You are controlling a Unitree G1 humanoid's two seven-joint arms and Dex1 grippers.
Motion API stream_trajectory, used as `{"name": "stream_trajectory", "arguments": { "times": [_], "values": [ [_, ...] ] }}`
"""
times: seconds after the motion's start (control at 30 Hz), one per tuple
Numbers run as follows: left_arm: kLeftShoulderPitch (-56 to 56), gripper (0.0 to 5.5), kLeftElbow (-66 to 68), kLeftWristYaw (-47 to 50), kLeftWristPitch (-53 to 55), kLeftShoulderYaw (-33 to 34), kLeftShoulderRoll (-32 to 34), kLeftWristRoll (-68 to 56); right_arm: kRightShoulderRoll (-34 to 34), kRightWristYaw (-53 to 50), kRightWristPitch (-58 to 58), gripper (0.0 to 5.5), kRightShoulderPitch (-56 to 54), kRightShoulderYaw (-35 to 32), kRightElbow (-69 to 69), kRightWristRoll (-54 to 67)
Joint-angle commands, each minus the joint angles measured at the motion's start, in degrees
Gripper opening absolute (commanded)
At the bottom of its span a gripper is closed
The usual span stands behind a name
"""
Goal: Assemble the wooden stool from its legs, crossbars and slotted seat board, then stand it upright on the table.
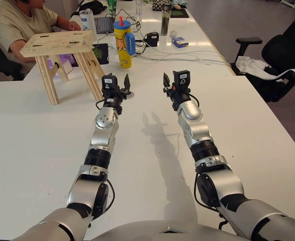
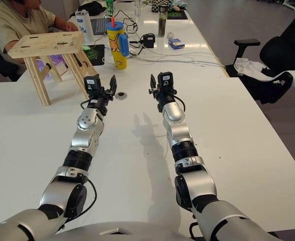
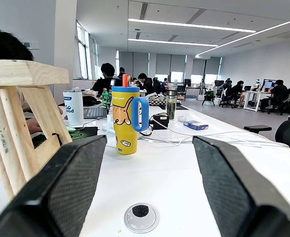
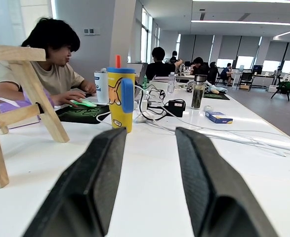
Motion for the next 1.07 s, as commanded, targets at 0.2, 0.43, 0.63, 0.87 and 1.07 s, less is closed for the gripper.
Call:
{"name": "stream_trajectory", "arguments": {
  "times": [0.2, 0.43, 0.63, 0.87, 1.07],
  "values": [
    [0.83, 3.23, 0.68, 5.3, -3.8, 1.52, -0.85, 2.81, 0.05, 2.54, -0.46, 1.82, -1.82, 0.78, 1.96, -0.24],
    [5.88, 3.23, -3.98, 9.69, -4.22, 4.54, -0.64, 3.37, 0.43, 5.09, -0.73, 1.82, -3.27, 0.98, 3.54, 0.39],
    [3.33, 3.23, 1.01, 7.53, -4.66, 4.79, -1.89, 1.6, -0.53, 2.78, 0.0, 1.82, -0.39, -0.86, 0.9, 0.64],
    [4.96, 3.23, 0.05, 5.16, -5.11, 3.06, -3.8, 1.64, -1.97, 0.82, 2.82, 1.82, 4.38, -2.27, -4.77, 0.56],
    [5.02, 3.23, 0.19, 3.48, -4.54, 5.56, -0.54, 0.32, -2.21, -0.86, 4.05, 1.82, 4.77, -2.12, -7.21, -0.05]
  ]
}}
